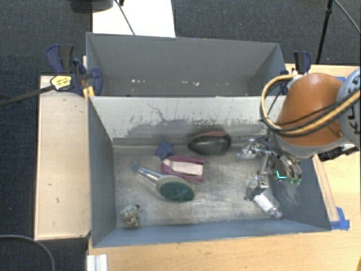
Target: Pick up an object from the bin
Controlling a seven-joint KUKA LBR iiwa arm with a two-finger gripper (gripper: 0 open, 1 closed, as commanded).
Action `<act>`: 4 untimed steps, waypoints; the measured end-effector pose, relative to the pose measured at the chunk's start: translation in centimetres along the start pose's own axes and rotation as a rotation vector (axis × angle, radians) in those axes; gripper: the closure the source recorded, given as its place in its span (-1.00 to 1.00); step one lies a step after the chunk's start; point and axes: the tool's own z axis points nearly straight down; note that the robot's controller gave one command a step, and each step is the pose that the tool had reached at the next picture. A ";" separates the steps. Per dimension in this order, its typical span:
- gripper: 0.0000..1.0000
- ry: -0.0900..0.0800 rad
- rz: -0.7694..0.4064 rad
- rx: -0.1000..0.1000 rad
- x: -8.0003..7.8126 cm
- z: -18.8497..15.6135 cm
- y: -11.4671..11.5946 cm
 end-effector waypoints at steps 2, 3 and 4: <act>-1.00 -0.019 -0.144 -0.003 -5.9 9.9 13.9; 1.00 -0.024 -0.140 -0.002 -6.1 9.8 13.6; 1.00 -0.014 -0.471 0.002 -5.6 -3.7 11.9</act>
Offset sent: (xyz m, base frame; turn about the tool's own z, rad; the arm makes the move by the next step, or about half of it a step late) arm 0.0417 0.0588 -0.1034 -0.0592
